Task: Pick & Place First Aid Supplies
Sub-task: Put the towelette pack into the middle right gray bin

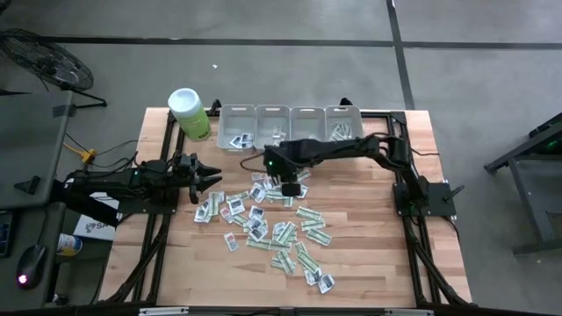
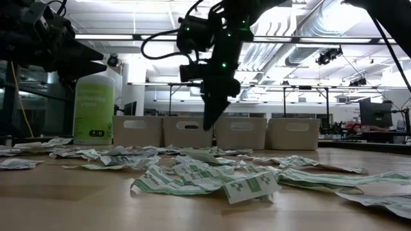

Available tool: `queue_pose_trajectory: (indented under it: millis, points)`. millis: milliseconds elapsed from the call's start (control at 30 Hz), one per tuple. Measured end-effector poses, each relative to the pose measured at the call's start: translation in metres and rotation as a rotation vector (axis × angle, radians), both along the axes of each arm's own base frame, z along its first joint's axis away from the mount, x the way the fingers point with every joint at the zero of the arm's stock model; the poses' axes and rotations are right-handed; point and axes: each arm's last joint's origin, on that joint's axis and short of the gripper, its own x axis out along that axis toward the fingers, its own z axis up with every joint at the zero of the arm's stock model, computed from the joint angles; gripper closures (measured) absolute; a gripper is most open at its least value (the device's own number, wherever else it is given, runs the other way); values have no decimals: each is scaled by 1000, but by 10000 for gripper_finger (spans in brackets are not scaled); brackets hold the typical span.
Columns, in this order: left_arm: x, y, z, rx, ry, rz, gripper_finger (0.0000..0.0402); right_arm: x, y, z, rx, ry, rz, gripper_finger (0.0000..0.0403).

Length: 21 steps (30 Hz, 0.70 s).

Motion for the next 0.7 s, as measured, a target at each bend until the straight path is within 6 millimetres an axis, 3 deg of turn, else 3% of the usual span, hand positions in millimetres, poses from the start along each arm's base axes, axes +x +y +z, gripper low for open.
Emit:
queue_pose_trajectory:
  millis: [300, 700]
  points:
    - [0, 0, 0, 0, 0, 0, 252, -18, 7, -34, -116, 112, 40, 295]
    - [0, 0, 0, 0, -1, -1, 252, -25, 3, -48, -225, 68, 131, 295]
